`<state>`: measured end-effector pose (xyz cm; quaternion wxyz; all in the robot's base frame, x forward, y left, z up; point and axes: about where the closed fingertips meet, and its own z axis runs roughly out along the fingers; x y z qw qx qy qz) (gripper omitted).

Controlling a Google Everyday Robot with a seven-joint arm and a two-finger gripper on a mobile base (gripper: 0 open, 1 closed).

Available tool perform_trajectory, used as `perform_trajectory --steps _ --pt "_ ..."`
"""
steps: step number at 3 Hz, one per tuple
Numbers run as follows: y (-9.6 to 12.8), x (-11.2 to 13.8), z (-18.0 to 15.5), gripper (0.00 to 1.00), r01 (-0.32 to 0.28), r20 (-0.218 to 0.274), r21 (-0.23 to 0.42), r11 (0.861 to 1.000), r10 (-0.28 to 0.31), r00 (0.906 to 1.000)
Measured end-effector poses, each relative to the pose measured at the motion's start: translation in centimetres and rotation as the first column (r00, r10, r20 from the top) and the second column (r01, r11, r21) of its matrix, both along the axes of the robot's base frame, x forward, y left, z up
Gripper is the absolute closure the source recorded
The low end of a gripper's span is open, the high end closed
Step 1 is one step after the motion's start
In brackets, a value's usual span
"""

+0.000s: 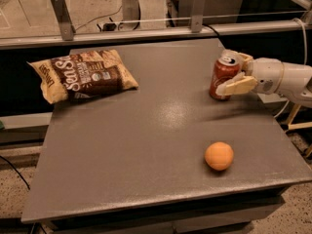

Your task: Place coke can upright

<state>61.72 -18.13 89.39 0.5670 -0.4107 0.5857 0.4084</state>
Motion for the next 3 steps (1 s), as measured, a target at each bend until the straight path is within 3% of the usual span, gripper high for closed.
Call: perform_trajectory --steps 1,3 --pt "0.0 0.0 0.0 0.00 0.000 0.000 0.000 1.000 0.000 1.0000" --pt "-6.0 0.7 4.3 0.00 0.053 0.106 0.052 0.997 -0.058 0.9927"
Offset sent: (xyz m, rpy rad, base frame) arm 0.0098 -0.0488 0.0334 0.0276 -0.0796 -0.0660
